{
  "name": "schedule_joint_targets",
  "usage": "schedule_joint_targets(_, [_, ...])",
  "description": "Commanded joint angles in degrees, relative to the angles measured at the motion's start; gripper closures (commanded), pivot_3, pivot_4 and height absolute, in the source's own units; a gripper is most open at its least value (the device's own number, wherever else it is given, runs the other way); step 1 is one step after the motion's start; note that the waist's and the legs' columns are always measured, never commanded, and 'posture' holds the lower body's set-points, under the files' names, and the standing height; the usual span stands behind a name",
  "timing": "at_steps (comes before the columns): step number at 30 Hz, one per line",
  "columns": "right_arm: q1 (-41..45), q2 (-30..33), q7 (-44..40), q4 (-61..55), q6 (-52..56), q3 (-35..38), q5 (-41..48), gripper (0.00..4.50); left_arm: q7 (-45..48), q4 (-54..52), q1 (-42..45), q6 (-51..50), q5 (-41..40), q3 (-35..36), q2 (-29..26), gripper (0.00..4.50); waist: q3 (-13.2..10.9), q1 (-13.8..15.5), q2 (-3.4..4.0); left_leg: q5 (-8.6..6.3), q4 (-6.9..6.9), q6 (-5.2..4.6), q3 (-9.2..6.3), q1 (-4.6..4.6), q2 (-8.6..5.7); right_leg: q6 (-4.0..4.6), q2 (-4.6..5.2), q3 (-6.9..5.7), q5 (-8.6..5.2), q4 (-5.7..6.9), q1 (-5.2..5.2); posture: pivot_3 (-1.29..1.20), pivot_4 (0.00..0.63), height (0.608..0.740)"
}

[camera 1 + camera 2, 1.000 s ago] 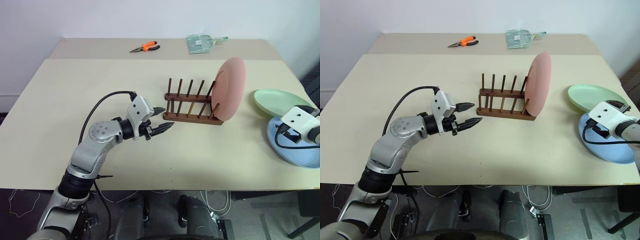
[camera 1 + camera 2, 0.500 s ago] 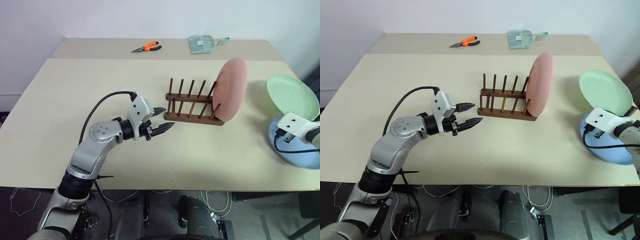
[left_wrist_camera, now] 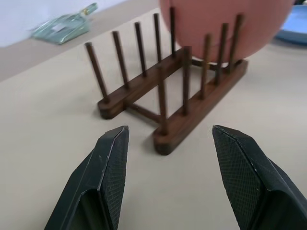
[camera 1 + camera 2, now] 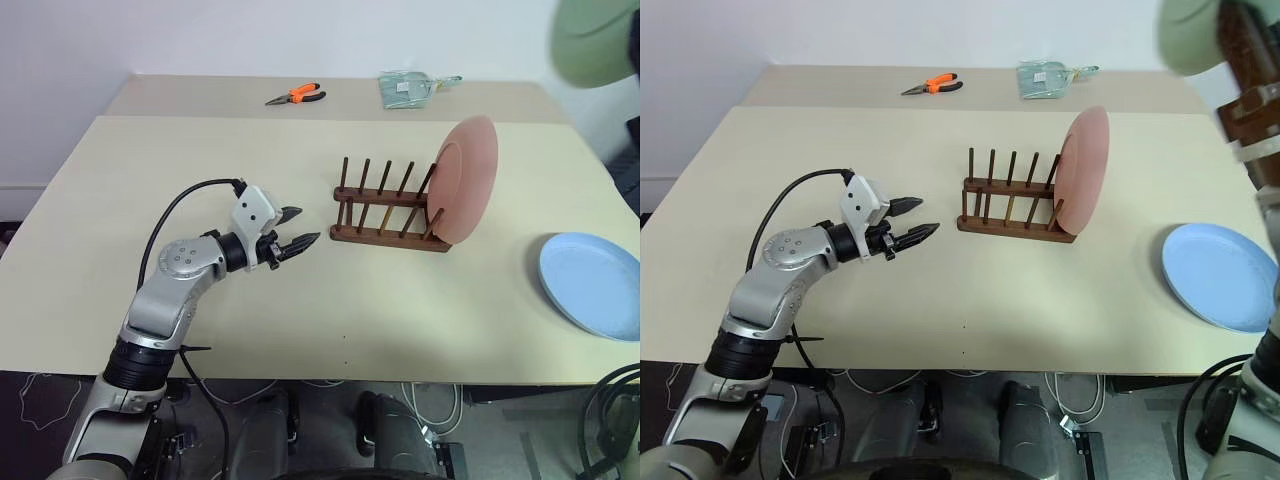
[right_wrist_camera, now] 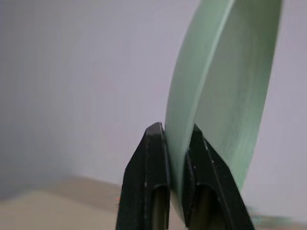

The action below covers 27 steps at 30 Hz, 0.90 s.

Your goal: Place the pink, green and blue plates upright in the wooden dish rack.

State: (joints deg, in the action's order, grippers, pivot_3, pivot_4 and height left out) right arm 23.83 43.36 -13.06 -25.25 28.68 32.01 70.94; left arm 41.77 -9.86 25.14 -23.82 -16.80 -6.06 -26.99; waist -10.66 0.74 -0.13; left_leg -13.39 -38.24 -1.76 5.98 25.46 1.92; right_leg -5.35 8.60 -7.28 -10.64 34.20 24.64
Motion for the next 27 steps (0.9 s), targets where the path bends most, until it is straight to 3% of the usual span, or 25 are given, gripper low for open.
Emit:
schedule_joint_targets(1, [-3.1, -4.5, 6.4, -5.8, 2.9, -4.1, 6.2, 4.48, 0.1, -0.9, 1.1, 2.0, -0.8, 2.4, 0.0, 1.67, 0.0, 0.0, 0.0, 0.0, 0.0, 0.0, 0.01, 0.0, 0.0, -0.01, 0.01, 0.0, 0.01, -0.01, 0.0, 0.0, 0.15, 0.716])
schedule_joint_targets(5, [-6.7, -8.5, 10.2, -7.4, 4.3, -10.7, 1.4, 4.48, 0.3, -2.0, 0.2, 1.8, -1.3, 2.9, -0.1, 1.67, 0.0, 0.0, 0.02, 0.0, 0.01, 0.01, 0.03, 0.02, 0.01, -0.03, -0.01, 0.01, 0.02, 0.04, 0.07, 0.0, 0.15, 0.716])
schedule_joint_targets(11, [-6.8, -10.9, 11.8, -8.8, 4.9, -14.6, -0.1, 4.48, 0.2, -3.0, -0.6, 1.4, -1.1, 2.6, 0.1, 1.67, 0.0, 0.0, 0.03, 0.0, 0.01, 0.01, 0.06, 0.07, 0.01, -0.03, -0.02, 0.03, 0.02, 0.04, 0.13, 0.0, 0.15, 0.716])
schedule_joint_targets(26, [-6.6, -11.4, 12.5, -6.5, 8.3, -21.5, -10.8, 4.48, -0.1, -3.9, -0.8, 0.8, -0.9, 1.4, 0.9, 1.67, 0.0, 0.0, 0.03, 0.0, 0.02, 0.02, 0.07, 0.15, 0.01, -0.02, -0.02, 0.03, 0.02, 0.03, 0.21, 0.0, 0.15, 0.716])
schedule_joint_targets(27, [-6.4, -11.0, 11.9, -6.6, 8.6, -21.7, -11.6, 3.71, -0.1, -3.9, -0.8, 0.9, -0.8, 1.3, 0.9, 1.67, 0.0, 0.0, 0.03, 0.0, 0.02, 0.02, 0.07, 0.16, 0.01, -0.02, -0.02, 0.04, 0.02, 0.04, 0.24, 0.0, 0.15, 0.716])
